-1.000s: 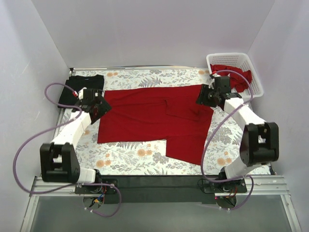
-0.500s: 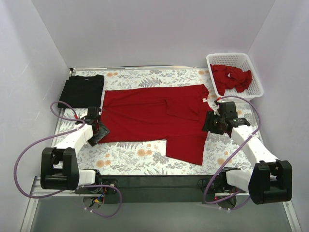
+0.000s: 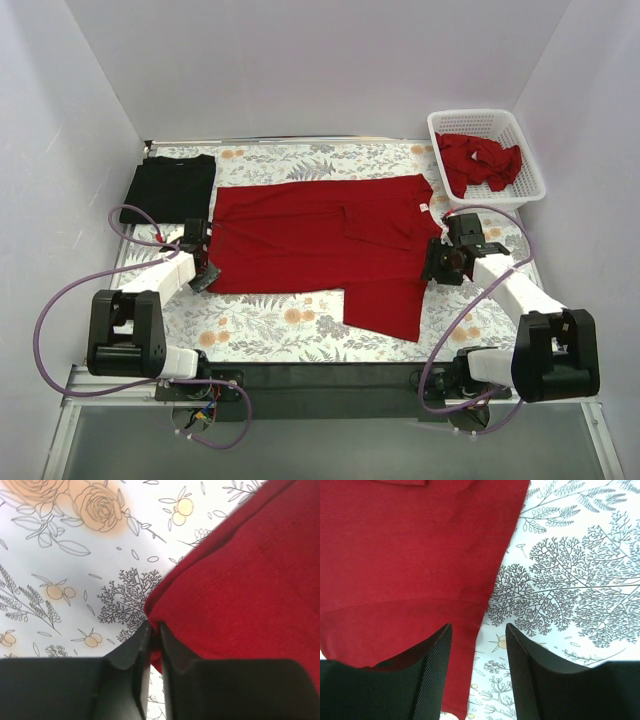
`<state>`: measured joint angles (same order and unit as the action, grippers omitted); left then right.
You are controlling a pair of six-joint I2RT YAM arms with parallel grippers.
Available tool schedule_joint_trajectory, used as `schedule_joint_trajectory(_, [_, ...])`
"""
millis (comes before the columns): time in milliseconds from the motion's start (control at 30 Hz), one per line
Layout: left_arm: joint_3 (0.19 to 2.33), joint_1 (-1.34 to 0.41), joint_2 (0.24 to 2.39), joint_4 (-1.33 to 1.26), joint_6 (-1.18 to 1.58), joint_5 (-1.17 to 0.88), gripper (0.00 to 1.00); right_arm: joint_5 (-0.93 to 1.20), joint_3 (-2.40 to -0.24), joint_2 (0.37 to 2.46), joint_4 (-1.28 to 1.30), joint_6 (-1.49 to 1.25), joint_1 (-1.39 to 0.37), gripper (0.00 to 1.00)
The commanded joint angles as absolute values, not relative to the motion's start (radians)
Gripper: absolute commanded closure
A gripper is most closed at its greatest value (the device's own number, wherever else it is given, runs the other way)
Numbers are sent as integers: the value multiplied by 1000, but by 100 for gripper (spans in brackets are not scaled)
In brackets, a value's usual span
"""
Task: Fold and stack the t-shirts
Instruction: Fold the tshirt
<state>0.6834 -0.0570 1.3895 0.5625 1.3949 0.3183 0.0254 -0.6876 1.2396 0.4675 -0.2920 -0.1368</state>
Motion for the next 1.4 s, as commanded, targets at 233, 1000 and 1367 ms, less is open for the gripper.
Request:
schedule_joint_trajectory(233, [650, -61, 1402, 529, 1384, 270, 97, 60, -715, 1358, 402, -333, -130, 58])
schedule_joint_trajectory(1000, [695, -60, 1163, 761, 1512, 236, 100, 106, -738, 1197, 614, -296, -101, 99])
schedule_joint_trajectory(1367, [764, -48, 1199, 744, 1444, 330, 100, 118, -850, 1255, 615, -256, -72, 99])
